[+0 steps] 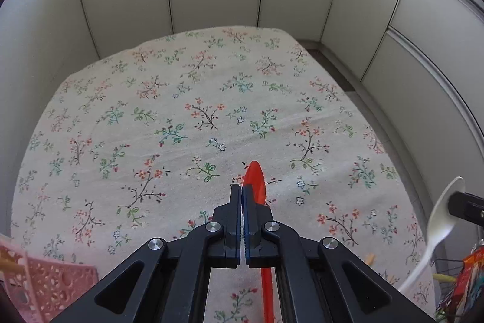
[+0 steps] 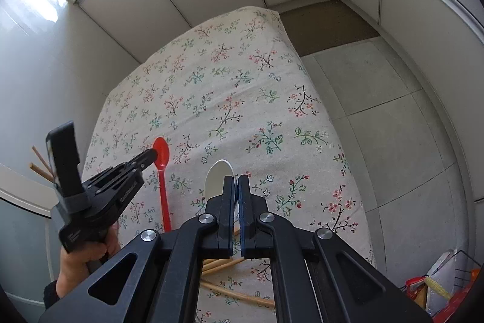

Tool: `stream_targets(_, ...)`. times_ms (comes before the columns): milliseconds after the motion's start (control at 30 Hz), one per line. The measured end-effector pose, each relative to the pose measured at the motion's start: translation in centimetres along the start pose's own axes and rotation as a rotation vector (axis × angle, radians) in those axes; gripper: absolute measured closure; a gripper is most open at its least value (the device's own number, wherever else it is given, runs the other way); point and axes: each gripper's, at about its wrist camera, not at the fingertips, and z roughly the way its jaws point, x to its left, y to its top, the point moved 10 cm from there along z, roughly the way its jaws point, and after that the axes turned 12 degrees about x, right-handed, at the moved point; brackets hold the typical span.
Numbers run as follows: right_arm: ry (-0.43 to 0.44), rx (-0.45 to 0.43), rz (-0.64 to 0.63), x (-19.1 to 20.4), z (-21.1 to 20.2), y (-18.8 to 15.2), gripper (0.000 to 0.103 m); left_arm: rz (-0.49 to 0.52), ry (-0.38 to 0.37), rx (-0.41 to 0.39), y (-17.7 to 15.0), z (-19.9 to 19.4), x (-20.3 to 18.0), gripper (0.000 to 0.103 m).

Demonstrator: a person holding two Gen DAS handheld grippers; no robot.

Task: Organize utensils
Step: 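Drop the red spoon into the pink basket with the left gripper while the right carries the white spoon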

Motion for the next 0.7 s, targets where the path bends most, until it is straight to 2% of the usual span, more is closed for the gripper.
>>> stream_targets(400,0.034,-0.155,-0.047,4.2,-4.6,-0.7,0.101,0.016,0.038,-0.306,-2.5,-15.5,0.5,0.103)
stream_targets(600,0.068,-0.235,-0.088,8.4,-6.6,-1.6,0.101,-0.074,0.08,-0.528,-4.0,-24.7,4.5,0.103)
stream_targets(700,0.085,-0.267,-0.119,10.6,-7.2,-2.0,0.101,-0.146,0.14,-0.65,-4.5,-28.6,7.8,0.102)
